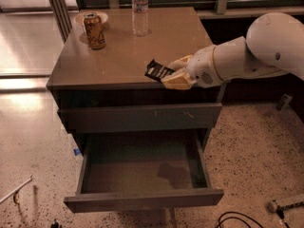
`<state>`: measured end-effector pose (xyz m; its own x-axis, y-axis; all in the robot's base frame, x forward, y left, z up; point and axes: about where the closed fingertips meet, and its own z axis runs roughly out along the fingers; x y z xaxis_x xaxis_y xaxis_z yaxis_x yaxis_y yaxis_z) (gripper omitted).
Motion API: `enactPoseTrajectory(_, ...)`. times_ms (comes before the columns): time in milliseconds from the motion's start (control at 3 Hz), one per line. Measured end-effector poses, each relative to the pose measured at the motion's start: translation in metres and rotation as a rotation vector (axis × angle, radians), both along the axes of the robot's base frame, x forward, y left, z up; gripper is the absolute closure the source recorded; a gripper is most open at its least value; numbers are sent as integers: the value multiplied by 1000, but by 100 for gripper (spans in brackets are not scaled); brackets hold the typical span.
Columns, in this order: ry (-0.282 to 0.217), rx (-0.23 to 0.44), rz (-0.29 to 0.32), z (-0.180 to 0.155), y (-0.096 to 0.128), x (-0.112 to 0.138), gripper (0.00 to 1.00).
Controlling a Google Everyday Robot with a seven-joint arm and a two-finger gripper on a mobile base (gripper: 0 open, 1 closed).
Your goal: Pick rxbar chocolate from middle drawer and place on counter
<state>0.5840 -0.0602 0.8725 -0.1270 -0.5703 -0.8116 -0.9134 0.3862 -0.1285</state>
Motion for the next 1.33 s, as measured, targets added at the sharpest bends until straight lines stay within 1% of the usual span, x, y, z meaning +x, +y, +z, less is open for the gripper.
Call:
enactPoseTrajectory(333,-3,-3,-15,2,9,48,100)
enactPoseTrajectory(667,8,-8,-29,1,11,77,100)
enactPoseTrajectory(1000,30,-22,-44,-9,9,102,100)
enactPoseTrajectory(1333,38,-28,-51,-21,6,120,100)
